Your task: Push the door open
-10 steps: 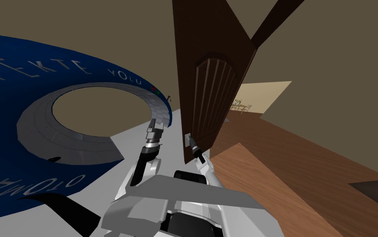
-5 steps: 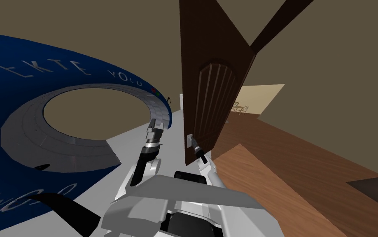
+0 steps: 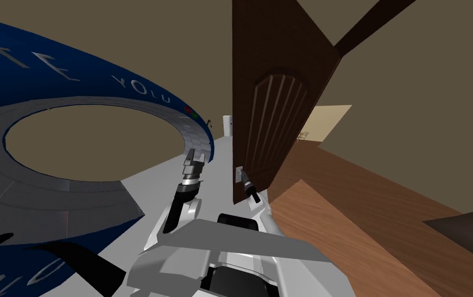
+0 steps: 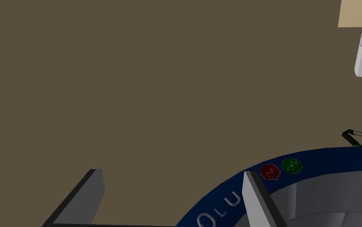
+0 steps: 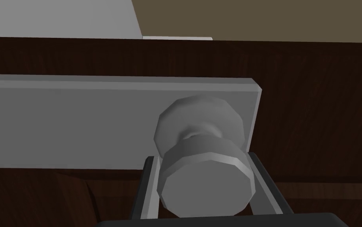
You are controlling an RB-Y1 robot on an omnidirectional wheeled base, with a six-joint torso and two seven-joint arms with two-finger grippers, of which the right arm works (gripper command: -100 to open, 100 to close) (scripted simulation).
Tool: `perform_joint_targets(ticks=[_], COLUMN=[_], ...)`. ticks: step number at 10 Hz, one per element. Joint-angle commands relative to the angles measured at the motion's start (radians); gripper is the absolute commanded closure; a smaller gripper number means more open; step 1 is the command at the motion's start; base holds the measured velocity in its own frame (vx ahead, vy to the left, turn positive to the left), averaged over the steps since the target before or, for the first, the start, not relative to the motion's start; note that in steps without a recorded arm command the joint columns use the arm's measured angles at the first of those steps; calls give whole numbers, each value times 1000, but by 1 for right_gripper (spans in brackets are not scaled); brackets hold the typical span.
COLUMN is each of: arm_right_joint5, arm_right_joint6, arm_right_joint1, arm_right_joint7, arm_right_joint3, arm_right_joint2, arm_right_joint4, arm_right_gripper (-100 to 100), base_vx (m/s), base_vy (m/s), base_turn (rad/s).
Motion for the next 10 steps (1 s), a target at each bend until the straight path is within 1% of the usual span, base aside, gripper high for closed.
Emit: perform_joint_targets(ticks=[1,2,3,4,6,8,10], arm_right_joint5=[-6,-8,-6,-11,-15,-21,-27], arm_right_joint6=[5,6,9,9,8,7,6], arm_right_joint1=[-4,-6,-2,-7,-9,-11,-14], arm_right_joint7=[1,3,2,5,9,14,19], arm_right_joint3=[-20,-28,-20,-40,-62,-88,-115], arm_right_joint2=[17,36,23,1,-17,-26,-23], arm_right_joint4=[4,5,3,2,4,7,10], arm_right_gripper=[100,100,100,100,100,100,100], base_vx=[145,128,56,87,130,117,147], base_vy=[147,161,74,122,179,184,215], base_turn=[-70,-66,-26,-22,-92,-80,-77])
